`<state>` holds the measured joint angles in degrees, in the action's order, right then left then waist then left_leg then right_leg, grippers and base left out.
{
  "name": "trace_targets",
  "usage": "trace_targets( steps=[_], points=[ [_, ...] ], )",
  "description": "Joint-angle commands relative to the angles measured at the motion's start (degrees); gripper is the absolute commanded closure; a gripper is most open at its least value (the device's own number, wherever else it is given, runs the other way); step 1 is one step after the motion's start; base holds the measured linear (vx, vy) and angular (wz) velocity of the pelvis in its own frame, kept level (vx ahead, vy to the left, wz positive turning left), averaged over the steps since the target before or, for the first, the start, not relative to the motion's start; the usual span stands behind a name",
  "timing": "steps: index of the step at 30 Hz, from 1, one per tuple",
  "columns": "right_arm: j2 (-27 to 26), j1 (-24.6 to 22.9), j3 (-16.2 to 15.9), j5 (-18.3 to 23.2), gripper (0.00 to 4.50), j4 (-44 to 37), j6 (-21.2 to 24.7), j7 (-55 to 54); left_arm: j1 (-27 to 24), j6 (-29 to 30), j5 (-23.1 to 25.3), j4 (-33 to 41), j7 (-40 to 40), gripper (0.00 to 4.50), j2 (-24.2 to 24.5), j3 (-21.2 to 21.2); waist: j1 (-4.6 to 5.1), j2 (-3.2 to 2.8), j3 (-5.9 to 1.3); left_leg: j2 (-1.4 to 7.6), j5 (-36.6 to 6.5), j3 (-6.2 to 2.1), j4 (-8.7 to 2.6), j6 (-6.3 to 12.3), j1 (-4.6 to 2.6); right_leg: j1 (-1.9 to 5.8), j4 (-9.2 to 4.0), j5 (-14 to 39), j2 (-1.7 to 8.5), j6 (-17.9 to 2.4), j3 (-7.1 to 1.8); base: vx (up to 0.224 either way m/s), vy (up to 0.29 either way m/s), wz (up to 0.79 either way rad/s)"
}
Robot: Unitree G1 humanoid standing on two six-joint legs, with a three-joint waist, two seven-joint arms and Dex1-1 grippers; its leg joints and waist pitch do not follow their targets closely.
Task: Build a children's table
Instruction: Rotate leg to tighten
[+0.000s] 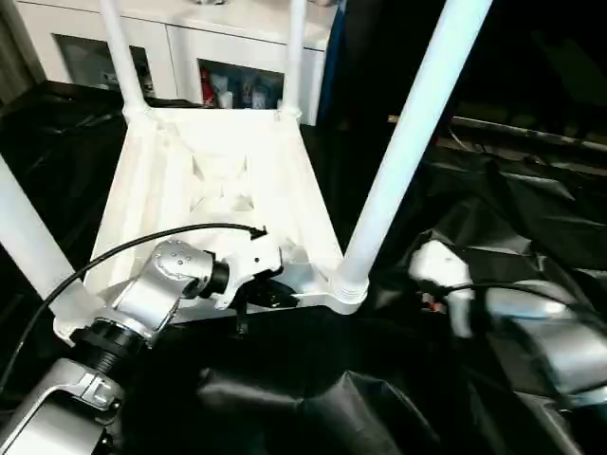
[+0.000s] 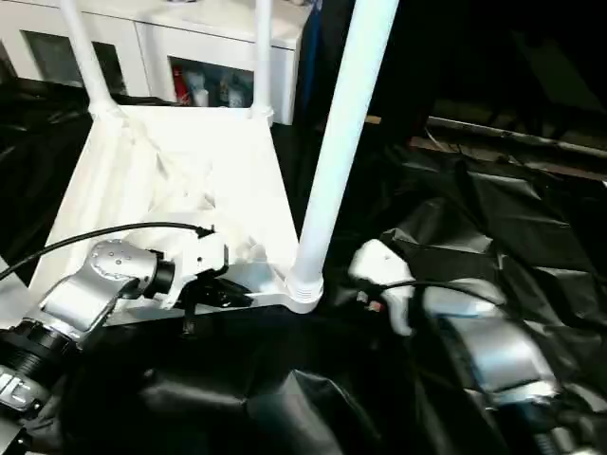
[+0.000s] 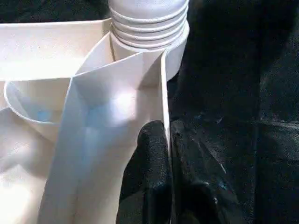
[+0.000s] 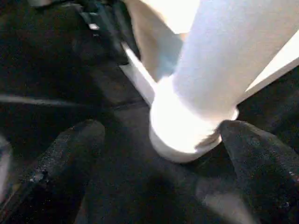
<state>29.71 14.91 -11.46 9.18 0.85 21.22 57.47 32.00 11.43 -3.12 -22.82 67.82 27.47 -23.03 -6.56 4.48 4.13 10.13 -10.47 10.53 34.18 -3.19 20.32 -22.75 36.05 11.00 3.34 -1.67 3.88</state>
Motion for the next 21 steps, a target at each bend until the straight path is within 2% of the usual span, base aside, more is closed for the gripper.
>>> trace_targets(
  steps=[1,3,6,8,11,13,17,18,21],
  points=[
    [-1.23,2.01,-0.27,-1.95,0.0,2.83,-1.77,-3.34,-0.23,-0.02,-1.24,0.76,1.11,4.43,-1.21,-0.24,0.12,-0.31,-4.08,3.36,-10.68,-1.56,-3.9,-0.18,-0.38,2.63,-5.04,16.18,5.65,-8.97,-3.29,0.0,0.0,0.0],
    [-2.78,3.24,-0.08,-2.33,0.0,4.89,-2.09,-5.4,-0.28,-0.07,-1.13,0.72,1.11,4.43,-1.31,-0.21,-0.02,-0.4,-4.05,3.44,-10.91,-1.41,-3.82,-0.25,-0.77,2.4,-5.04,15.6,5.62,-9.23,-3.41,0.0,0.0,0.0],
    [-3.42,3.7,0.15,-2.3,0.0,5.64,-2.09,-5.79,-0.33,-0.09,-1.04,0.66,1.11,4.43,-1.35,-0.1,-0.08,-0.56,-4.05,3.47,-10.45,-1.38,-3.88,-0.17,-0.72,2.5,-4.82,13.8,5.56,-9.61,-3.48,0.0,0.0,0.0],
    [-3.7,3.82,0.32,-2.06,0.0,5.96,-2.2,-5.7,-0.33,-0.09,-0.94,0.62,1.11,4.43,-1.4,0.0,-0.07,-0.27,-4.14,3.41,-10.02,-1.38,-3.86,0.05,-0.48,2.8,-4.73,13.15,5.63,-9.52,-3.48,0.0,0.0,0.0],
    [-4.43,3.98,0.69,-0.23,0.0,6.72,-1.91,-4.45,-0.39,-0.07,-0.68,0.39,1.17,4.43,-1.47,0.36,-0.07,-0.43,-4.08,3.4,-10.45,-1.38,-3.84,0.28,-0.46,2.78,-4.91,14.56,5.7,-9.17,-3.45,0.0,0.0,0.0],
    [-4.56,3.96,0.56,-0.16,0.3,7.18,-2.12,-4.25,-0.44,-0.11,-0.58,0.32,1.14,4.5,-1.53,0.41,-0.04,-0.48,-4.02,3.43,-10.86,-1.45,-3.89,0.17,-0.45,2.77,-4.99,15.48,5.7,-8.89,-3.44,0.0,0.0,0.0],
    [-5.15,4.02,0.36,0.08,0.5,7.78,-2.35,-4.23,-0.46,-0.14,-0.47,0.23,1.11,4.5,-1.66,0.49,-0.03,-0.52,-4.05,3.41,-10.97,-1.43,-3.9,-0.06,-0.54,2.65,-5.1,16.07,5.67,-8.64,-3.45,0.0,0.0,0.0],
    [-5.34,4.09,0.37,0.2,0.75,7.92,-2.38,-4.18,-0.43,-0.16,-0.44,0.16,1.1,4.5,-1.7,0.51,-0.03,-0.55,-4.02,3.4,-10.99,-1.44,-3.91,-0.06,-0.5,2.66,-5.08,16.02,5.68,-8.68,-3.45,0.0,0.0,0.0],
    [-6.16,4.7,0.03,0.68,0.87,8.78,-2.63,-3.79,-0.29,-0.29,-0.28,-0.09,1.09,4.5,-1.82,0.59,0.0,-0.5,-4.07,3.42,-10.55,-1.43,-3.9,0.02,-0.47,2.67,-4.94,14.84,5.7,-9.14,-3.45,0.0,0.0,0.0]
  ],
)
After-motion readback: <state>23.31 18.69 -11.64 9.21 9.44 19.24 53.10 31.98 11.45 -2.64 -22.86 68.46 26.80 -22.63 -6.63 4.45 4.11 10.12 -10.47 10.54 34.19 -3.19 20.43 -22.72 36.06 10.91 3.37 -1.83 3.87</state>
